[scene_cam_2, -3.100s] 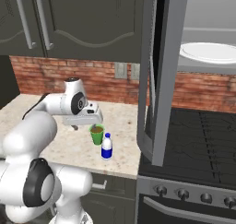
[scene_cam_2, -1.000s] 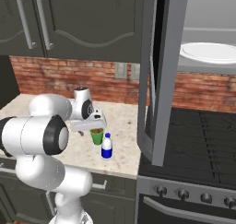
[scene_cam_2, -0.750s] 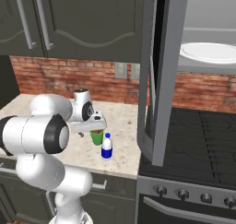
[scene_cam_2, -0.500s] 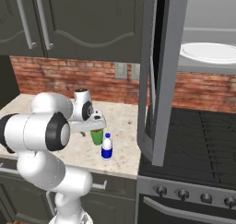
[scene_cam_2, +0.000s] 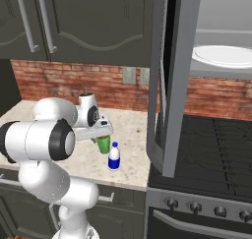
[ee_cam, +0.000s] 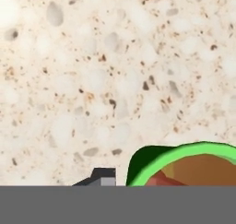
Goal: Place the microwavable item in the microwave. Then, close the microwave door and press the start button.
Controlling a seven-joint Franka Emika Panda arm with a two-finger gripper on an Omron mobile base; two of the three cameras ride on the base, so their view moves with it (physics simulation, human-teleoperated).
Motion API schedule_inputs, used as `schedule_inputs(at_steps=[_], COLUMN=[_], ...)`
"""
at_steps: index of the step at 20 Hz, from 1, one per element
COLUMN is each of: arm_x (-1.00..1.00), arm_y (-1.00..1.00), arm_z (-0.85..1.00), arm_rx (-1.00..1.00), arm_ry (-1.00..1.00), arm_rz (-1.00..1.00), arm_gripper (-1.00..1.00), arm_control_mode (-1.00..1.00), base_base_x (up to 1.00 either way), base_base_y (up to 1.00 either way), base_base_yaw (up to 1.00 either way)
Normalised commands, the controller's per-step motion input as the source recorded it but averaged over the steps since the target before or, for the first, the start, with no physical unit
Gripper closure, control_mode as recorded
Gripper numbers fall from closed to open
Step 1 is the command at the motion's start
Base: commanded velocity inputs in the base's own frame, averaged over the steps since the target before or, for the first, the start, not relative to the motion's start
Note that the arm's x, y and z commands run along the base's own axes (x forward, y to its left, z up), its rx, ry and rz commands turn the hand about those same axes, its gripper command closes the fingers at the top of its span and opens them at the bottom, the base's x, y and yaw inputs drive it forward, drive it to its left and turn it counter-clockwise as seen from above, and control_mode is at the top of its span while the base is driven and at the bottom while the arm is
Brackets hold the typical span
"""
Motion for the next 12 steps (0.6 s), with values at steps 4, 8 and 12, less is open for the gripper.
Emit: schedule_inputs(at_steps=[4, 8, 12], arm_x=[-0.11, -0.46, -0.65], arm_y=[0.00, 0.08, 0.30], arm_z=[0.12, 0.61, 0.96], arm_rx=[0.00, 0.00, 0.00], arm_ry=[-0.07, -0.14, -0.12], arm_rz=[0.07, 0.08, 0.14], arm_gripper=[1.00, 1.00, 1.00], arm_control_mode=[-1.00, -1.00, -1.00], base_base_x=[0.00, 0.00, 0.00], base_base_y=[0.00, 0.00, 0.00], base_base_yaw=[0.00, 0.00, 0.00])
